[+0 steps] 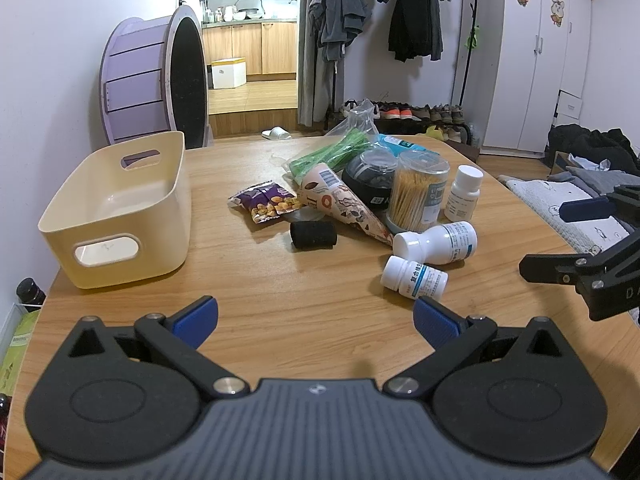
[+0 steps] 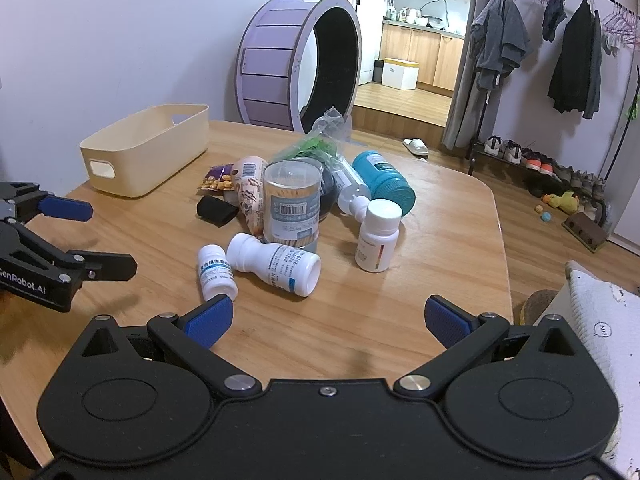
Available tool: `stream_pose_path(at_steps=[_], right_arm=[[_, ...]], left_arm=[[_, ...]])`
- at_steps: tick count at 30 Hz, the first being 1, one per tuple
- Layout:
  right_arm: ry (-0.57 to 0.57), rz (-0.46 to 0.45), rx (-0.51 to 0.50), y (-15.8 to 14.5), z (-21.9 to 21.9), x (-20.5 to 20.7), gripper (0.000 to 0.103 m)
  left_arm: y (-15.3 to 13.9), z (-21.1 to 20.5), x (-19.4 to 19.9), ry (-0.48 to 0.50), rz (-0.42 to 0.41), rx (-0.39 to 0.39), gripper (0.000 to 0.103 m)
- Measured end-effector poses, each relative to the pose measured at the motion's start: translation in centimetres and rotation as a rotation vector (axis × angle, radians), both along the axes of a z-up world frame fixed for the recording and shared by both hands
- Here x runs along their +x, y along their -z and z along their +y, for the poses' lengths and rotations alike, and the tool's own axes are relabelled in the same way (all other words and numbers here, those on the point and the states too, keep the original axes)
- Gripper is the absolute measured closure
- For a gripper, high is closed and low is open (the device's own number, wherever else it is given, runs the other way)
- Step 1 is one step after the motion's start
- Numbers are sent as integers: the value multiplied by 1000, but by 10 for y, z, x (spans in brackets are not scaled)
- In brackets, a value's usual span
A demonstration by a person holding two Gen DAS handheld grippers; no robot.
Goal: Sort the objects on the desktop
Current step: 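Lower the left gripper onto the small white pill bottle and close it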
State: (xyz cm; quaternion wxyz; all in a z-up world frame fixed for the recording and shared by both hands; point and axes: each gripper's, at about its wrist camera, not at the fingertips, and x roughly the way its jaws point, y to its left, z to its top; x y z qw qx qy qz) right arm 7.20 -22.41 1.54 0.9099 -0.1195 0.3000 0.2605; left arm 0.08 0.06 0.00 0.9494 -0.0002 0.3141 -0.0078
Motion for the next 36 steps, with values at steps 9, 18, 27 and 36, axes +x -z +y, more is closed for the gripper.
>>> stream_pose_path(at_steps=[9,18,27,36], right_arm=[[-89,3,39,10,12,-4,5],[-144,62,66,20,33,4,35],[-192,90,73,27,55,13,53],[-253,117,70,31,60,5,75]], left_arm=[[-1,5,-9,44,-65,-28,2],[-3,11,-15,66,-88,-64,5],[-4,20,-20,40,-104,-76,5],[0,28,-15,69,-63,-186,5]])
